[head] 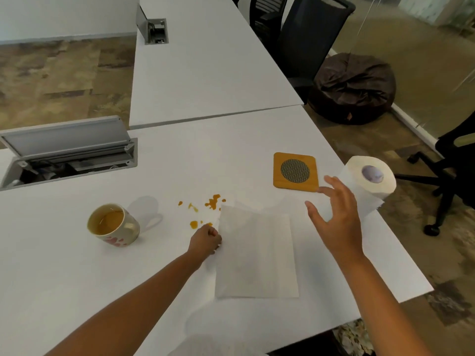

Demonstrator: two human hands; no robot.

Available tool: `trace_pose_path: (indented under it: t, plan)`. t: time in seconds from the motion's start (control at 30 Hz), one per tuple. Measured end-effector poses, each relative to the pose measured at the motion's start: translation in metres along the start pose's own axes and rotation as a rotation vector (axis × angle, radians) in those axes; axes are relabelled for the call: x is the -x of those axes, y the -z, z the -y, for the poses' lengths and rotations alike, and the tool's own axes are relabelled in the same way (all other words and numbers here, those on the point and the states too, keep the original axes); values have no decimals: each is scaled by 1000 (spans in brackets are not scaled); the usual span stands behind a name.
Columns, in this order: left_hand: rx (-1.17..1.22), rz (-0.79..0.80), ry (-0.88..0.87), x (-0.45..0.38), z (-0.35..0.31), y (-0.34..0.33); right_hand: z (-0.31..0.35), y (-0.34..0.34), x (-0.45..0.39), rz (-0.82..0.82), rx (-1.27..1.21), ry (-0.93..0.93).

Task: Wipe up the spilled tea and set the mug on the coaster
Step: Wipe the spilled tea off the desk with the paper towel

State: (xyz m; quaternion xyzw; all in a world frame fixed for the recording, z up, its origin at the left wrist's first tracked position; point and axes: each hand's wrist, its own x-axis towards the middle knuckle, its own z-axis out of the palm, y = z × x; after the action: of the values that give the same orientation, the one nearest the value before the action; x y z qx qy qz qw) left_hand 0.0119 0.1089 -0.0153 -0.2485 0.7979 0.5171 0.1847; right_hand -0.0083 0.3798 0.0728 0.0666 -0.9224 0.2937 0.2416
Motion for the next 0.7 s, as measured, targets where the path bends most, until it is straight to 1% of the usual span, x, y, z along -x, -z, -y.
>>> trace_pose_path:
  t: [0.13, 0.23, 0.33, 0.53, 0.63, 0.7]
  plan:
    - [140, -67, -2, 1, 0, 23, 1, -21, 12, 79, -99, -127]
    - [222, -129, -15, 0, 2, 38, 3, -40, 20, 180, -132, -176]
    - [269, -192, -20, -1, 6, 54, 6, -59, 26, 287, -156, -171]
    - [333, -351, 29, -12, 24, 78, 15, -95, 31, 405, -220, -185]
    - [352, -378, 100, -20, 34, 80, 18, -111, 34, 482, -202, -169]
    - [281, -380, 141, -25, 40, 80, 18, -121, 37, 527, -185, -151]
